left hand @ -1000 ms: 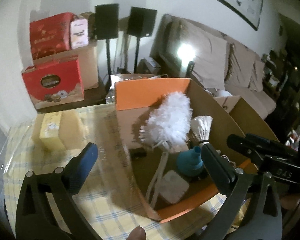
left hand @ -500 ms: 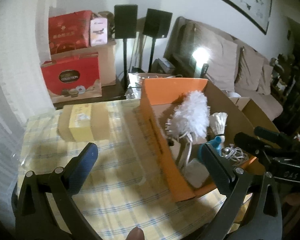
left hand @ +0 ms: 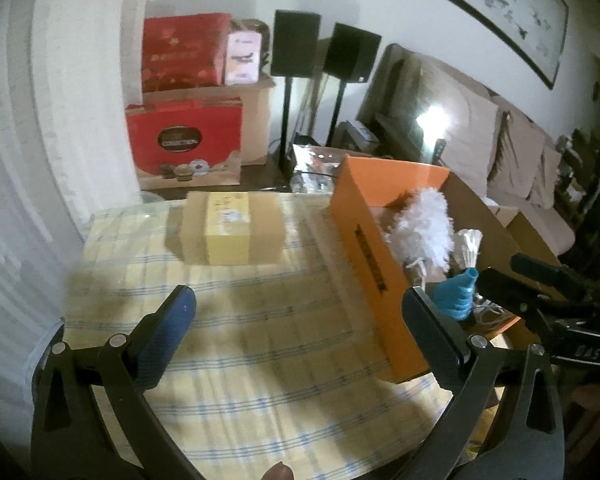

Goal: Organize objects
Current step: 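Withdraw both tools from the box back over the table, then close both tools on the yellow-labelled sponge box from its two sides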

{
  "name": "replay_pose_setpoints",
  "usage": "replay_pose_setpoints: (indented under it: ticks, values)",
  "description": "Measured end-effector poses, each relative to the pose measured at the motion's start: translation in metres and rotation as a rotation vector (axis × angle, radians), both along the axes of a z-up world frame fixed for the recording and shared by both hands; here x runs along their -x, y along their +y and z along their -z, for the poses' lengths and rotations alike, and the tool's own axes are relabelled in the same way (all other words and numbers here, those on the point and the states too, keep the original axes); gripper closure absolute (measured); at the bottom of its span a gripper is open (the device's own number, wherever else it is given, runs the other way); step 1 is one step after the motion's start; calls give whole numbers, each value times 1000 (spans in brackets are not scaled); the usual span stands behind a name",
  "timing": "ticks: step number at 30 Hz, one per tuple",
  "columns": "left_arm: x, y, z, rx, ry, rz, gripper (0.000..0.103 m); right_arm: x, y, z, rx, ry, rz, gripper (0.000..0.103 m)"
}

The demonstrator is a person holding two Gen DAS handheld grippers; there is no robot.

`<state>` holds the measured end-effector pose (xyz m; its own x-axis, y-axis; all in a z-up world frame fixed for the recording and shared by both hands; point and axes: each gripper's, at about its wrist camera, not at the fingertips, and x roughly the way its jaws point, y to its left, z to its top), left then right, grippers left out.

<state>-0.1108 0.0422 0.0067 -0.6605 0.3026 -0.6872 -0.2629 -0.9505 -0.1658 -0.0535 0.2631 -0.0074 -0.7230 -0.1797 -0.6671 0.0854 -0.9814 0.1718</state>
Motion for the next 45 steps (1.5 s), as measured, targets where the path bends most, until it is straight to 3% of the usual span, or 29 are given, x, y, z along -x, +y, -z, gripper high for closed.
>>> replay_pose_setpoints:
  ticks: [12, 30, 37, 45]
  values:
    - [6, -67, 15, -37, -27, -95, 0, 7, -36, 2, -2, -4, -67, 4]
    - [21, -148, 38, -26, -47, -227, 0, 29, -89, 16, 10, -34, -163, 4]
    - [33, -168, 52, -27, -65, -259, 0, 42, -108, 28, 8, -50, -194, 4]
    - [56, -159, 59, -77, -83, -205, 0, 65, -123, 35, 12, -43, -209, 5]
